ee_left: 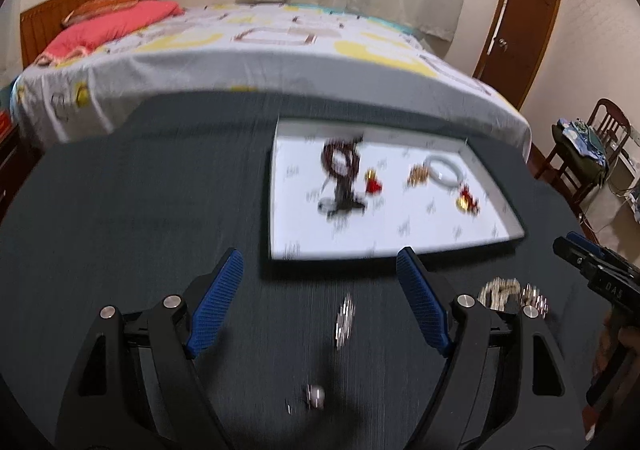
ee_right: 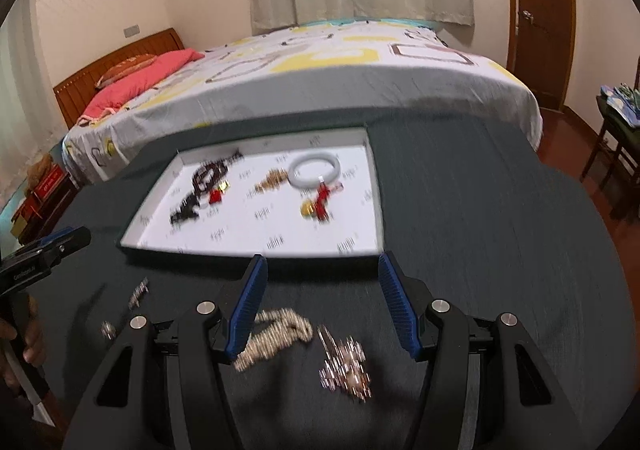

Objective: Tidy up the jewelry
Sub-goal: 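Withdraw both open tools from the box back over the table, then grasp the pearl ring with the left tool while the right grasps the flower brooch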

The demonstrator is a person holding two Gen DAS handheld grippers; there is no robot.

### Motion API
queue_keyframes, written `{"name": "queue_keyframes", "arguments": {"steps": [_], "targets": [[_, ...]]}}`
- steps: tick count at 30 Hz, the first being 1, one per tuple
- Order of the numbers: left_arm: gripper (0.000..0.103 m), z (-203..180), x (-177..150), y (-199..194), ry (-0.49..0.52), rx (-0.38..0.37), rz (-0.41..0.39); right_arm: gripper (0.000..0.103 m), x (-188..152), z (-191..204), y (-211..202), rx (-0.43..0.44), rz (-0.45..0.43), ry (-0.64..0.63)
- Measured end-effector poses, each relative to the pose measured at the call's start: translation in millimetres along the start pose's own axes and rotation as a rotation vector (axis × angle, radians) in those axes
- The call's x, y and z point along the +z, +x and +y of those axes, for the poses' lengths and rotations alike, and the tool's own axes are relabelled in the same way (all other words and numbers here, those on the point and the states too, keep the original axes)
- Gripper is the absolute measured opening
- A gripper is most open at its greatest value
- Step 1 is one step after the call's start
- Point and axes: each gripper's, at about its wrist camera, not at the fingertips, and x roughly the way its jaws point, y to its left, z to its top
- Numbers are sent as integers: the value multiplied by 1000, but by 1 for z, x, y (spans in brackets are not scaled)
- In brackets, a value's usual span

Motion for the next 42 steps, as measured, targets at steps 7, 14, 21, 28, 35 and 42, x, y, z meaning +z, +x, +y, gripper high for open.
{"name": "queue_keyframes", "arguments": {"steps": [7,14,21,28,35,42], "targets": [[77,-1,-44,-8,13,41,48,57,-42,-13,-7,-36,56,17],[77,-1,-78,-9,25,68,97,57,-73,-20,-17,-47,89,33],[75,-1,-90,3,42,79,124,57,-83,-24,-14,-52,113,42],[50,3,-92,11,52,76,146,57,-82,-22,-11,-46,117,38],[26,2,-91,12,67,66,142,57,-84,-20,-4,-38,134,35],[26,1,-89,12,77,67,130,57,-85,-20,-3,-38,134,35]]}}
